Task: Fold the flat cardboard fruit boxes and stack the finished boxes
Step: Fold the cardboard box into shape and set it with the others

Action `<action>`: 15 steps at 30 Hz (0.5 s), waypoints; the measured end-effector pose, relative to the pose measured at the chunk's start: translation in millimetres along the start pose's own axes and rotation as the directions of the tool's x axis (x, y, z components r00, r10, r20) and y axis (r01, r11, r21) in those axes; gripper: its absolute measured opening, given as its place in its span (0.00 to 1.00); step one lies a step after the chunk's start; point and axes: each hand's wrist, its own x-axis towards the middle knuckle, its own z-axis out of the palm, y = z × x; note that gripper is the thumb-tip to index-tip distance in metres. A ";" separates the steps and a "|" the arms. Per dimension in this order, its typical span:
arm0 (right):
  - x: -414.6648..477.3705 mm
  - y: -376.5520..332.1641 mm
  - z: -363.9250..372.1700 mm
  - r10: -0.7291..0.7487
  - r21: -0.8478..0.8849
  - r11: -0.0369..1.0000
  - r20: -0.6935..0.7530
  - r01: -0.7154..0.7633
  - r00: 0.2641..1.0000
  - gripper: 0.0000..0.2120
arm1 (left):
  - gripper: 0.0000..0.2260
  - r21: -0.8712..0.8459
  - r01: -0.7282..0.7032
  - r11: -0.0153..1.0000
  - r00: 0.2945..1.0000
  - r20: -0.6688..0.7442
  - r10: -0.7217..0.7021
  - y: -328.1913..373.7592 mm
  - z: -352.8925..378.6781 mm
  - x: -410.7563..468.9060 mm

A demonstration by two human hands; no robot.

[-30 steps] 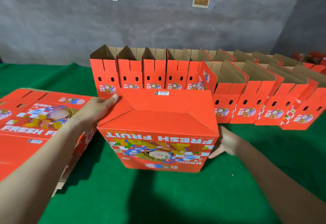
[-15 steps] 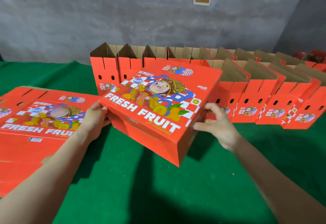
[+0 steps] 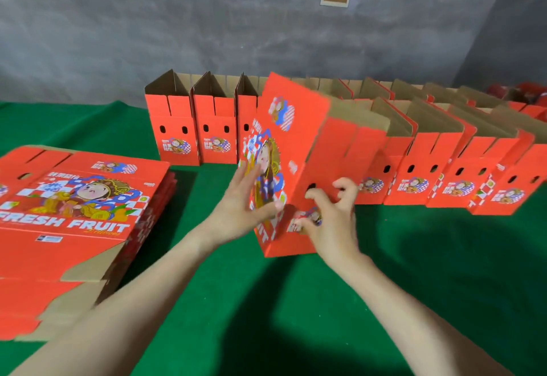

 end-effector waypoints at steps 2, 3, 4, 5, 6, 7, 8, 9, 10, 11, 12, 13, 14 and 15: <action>-17.8 1.4 19.4 0.078 -0.027 0.997 0.153 -0.075 0.985 0.22 | 0.32 -0.112 -0.072 0.991 0.997 -0.047 0.067 14.4 11.5 1.9; -26.9 3.8 28.5 0.132 0.003 0.991 0.199 -0.136 0.971 0.22 | 0.27 -0.168 -0.083 0.982 0.992 -0.104 0.066 19.6 14.1 4.6; -37.9 7.9 37.9 0.179 0.032 0.981 0.225 -0.191 0.958 0.22 | 0.25 -0.179 -0.086 0.980 0.986 -0.160 0.058 23.6 14.3 7.7; -49.4 9.4 45.0 0.159 0.018 0.985 0.282 -0.171 0.946 0.20 | 0.28 -0.176 -0.076 0.981 0.978 -0.204 0.039 24.4 12.8 11.5; -60.2 10.2 48.3 0.099 -0.046 0.995 0.363 -0.089 0.927 0.19 | 0.33 -0.160 -0.037 0.986 0.975 -0.223 0.001 23.2 9.5 14.4; -71.3 13.0 52.4 0.071 -0.084 0.996 0.416 -0.039 0.906 0.20 | 0.36 -0.122 0.015 0.992 0.974 -0.223 -0.042 20.9 5.7 16.6; -80.9 14.9 53.7 0.050 -0.082 0.997 0.451 -0.015 0.891 0.23 | 0.36 -0.066 0.057 0.996 0.978 -0.198 -0.069 17.6 2.0 18.3; -87.8 17.0 55.0 0.016 -0.092 0.995 0.485 0.032 0.874 0.25 | 0.34 0.002 0.081 0.997 0.983 -0.167 -0.080 15.1 -0.4 18.5; -92.9 19.0 55.9 -0.007 -0.097 0.993 0.499 0.063 0.867 0.27 | 0.30 0.065 0.098 0.993 0.987 -0.135 -0.089 13.9 -2.2 17.2; -96.0 20.0 54.8 -0.008 -0.091 0.994 0.491 0.060 0.871 0.28 | 0.26 0.097 0.106 0.990 0.988 -0.119 -0.094 13.9 -3.1 15.8; -98.7 20.3 53.4 0.008 -0.096 0.994 0.505 0.047 0.863 0.29 | 0.24 0.109 0.116 0.987 0.988 -0.115 -0.104 14.8 -4.1 14.1; -100.8 19.5 52.4 0.022 -0.110 0.993 0.514 0.040 0.857 0.31 | 0.23 0.108 0.119 0.987 0.986 -0.126 -0.105 14.6 -4.6 13.5; -101.3 19.7 51.7 0.025 -0.125 0.991 0.520 0.047 0.854 0.32 | 0.22 0.098 0.125 0.987 0.985 -0.134 -0.111 14.3 -5.4 12.8; -102.2 19.3 50.3 0.007 -0.111 0.992 0.510 0.058 0.860 0.34 | 0.22 0.095 0.124 0.988 0.984 -0.142 -0.110 13.3 -5.9 12.3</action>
